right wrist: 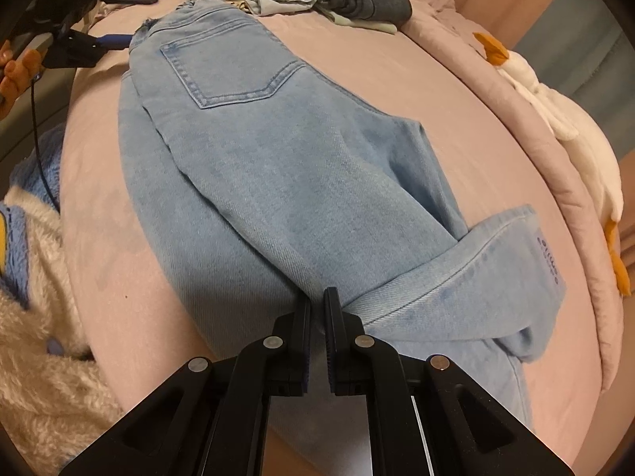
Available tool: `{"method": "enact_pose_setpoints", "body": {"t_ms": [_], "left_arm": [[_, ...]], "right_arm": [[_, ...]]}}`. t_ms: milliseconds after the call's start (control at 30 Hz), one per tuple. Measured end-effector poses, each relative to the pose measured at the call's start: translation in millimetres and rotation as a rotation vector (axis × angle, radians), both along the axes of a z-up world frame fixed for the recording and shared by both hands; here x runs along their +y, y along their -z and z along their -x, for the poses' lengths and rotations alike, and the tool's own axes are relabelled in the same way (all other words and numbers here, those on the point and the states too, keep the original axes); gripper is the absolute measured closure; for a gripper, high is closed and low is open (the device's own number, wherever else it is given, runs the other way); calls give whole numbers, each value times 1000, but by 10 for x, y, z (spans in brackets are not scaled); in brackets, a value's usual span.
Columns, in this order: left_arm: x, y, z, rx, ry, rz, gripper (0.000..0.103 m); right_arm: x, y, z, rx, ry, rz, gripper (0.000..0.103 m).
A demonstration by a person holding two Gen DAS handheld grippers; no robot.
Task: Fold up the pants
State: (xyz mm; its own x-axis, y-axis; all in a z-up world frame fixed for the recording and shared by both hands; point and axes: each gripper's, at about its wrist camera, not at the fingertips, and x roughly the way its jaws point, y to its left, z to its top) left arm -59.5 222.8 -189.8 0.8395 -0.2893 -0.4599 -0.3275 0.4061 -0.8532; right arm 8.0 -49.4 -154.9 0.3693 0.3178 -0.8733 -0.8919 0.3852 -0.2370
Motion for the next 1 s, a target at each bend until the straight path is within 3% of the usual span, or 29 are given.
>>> {"method": "enact_pose_setpoints", "body": {"t_ms": [100, 267, 467, 500, 567, 700, 767, 867, 1000], "left_arm": [[-19, -96, 60, -13, 1, -49, 84], [-49, 18, 88, 78, 33, -116, 84], [-24, 97, 24, 128, 36, -152, 79], [-27, 60, 30, 138, 38, -169, 74], [-17, -50, 50, 182, 11, -243, 48], [60, -289, 231, 176, -65, -350, 43], [20, -392, 229, 153, -59, -383, 43], [-272, -505, 41, 92, 48, -422, 43], [-825, -418, -359, 63, 263, -433, 43]], "right_arm": [[-27, -89, 33, -24, -12, -21, 96], [-139, -261, 147, -54, -49, -23, 96], [-87, -1, 276, -41, -87, 46, 96], [-72, 29, 300, -51, -92, 55, 96], [-67, 43, 289, -43, -80, 55, 96], [-181, -118, 138, 77, -8, -41, 94], [-295, -255, 60, 170, 25, -150, 88], [-401, -331, -106, 285, 79, -288, 88], [-280, -69, -202, 315, 156, -216, 88]]}}
